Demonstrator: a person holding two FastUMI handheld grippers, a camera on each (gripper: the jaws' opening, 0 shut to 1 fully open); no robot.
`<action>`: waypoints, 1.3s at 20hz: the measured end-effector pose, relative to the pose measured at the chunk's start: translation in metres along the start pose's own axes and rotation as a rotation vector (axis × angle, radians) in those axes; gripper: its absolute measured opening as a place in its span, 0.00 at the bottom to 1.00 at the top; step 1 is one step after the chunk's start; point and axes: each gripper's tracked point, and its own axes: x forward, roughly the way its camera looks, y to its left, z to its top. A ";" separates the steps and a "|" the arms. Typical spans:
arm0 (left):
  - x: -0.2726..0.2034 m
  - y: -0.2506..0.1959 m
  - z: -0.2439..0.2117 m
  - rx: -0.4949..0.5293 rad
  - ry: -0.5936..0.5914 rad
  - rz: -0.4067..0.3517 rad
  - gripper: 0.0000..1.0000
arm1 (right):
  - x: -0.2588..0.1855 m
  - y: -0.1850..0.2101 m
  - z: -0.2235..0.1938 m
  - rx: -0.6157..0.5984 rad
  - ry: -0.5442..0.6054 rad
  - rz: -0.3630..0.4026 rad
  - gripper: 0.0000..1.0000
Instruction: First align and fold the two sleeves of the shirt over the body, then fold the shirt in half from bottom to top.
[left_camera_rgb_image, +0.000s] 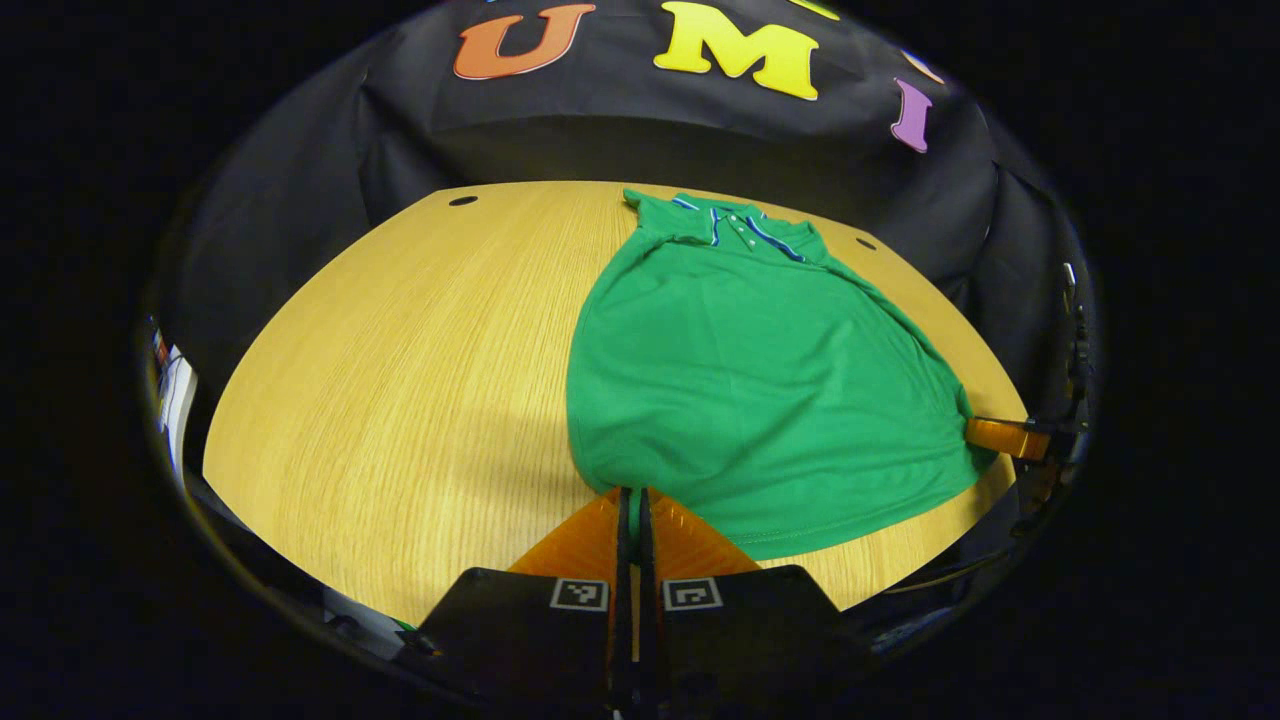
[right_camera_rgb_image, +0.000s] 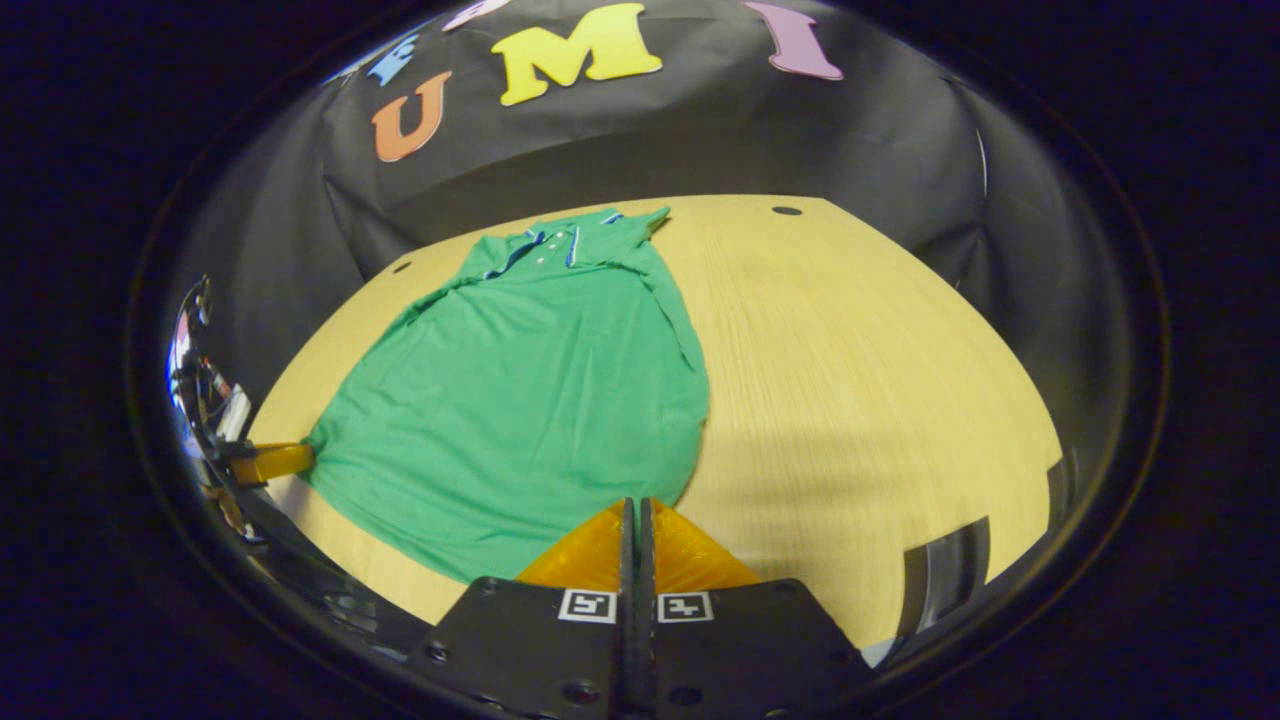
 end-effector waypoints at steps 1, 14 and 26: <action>0.002 -0.002 0.001 -0.008 -0.017 -0.014 0.05 | -0.001 0.000 0.000 0.001 -0.010 0.010 0.01; -0.030 -0.041 0.089 0.110 -0.363 -0.094 0.03 | -0.046 0.027 0.069 -0.008 -0.203 0.172 0.00; 0.009 -0.045 0.249 0.067 -0.560 -0.091 0.03 | -0.028 0.043 0.233 -0.020 -0.390 0.201 0.00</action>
